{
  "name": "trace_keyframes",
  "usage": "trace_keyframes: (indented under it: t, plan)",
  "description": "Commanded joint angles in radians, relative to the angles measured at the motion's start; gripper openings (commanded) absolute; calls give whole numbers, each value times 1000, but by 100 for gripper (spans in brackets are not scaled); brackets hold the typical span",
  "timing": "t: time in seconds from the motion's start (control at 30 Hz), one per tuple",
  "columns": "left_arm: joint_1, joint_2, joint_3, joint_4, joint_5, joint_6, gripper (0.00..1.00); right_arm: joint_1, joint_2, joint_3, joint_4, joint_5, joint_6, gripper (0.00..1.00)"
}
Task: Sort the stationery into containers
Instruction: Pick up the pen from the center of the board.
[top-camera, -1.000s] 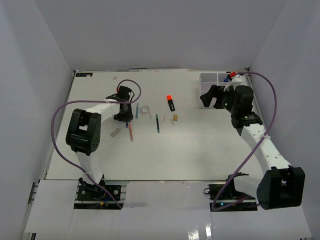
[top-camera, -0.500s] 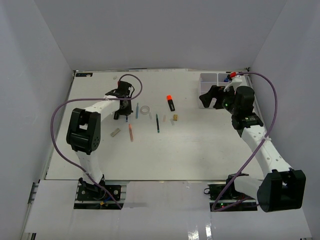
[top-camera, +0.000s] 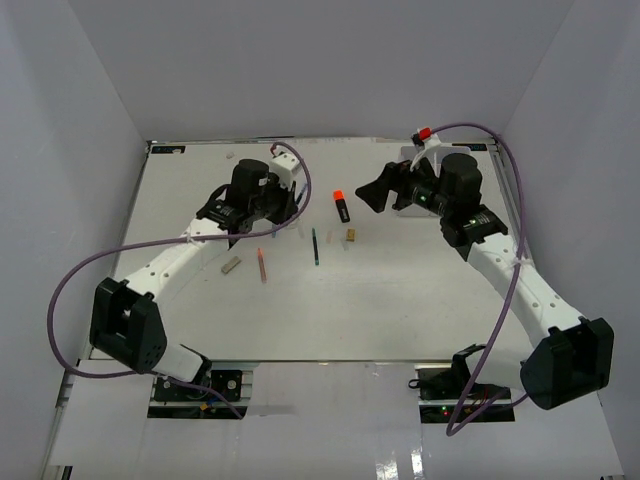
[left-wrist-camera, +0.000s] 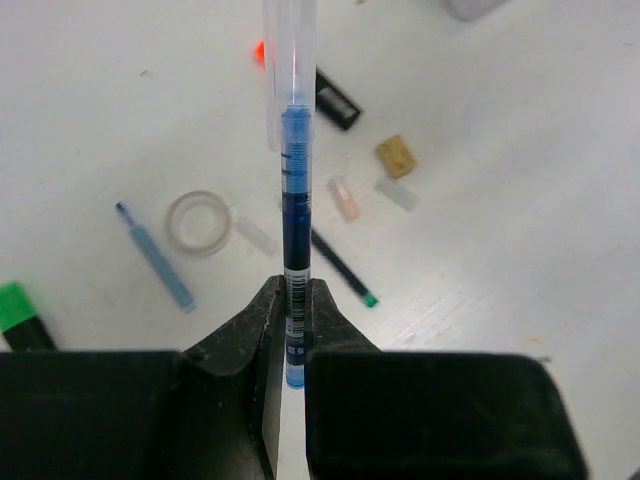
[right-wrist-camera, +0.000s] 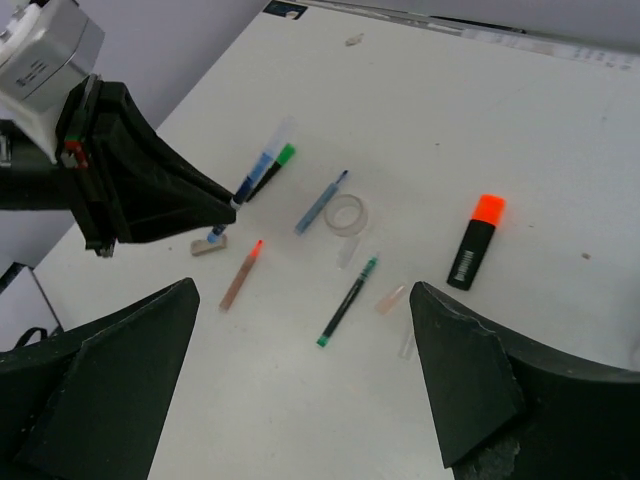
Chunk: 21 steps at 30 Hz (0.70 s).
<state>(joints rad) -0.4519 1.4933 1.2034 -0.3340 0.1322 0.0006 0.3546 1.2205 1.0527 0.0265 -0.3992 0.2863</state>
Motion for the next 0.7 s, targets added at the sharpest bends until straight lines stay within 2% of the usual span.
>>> trace_keyframes:
  t: [0.0,0.17,0.43,0.67]
  plan:
    - [-50,-105,-60,70,131,101,0,55,33,69,30,-33,62,92]
    - [-93,-224,-131,127,217,95,0,107,89,144,29,-52,117,91]
    - [-117,-318,-177,170,277,110,0,147,142,210,-10,-93,140,87]
    - [-128,-335,-166,179,291,133,0,175,157,231,-17,-121,146,76]
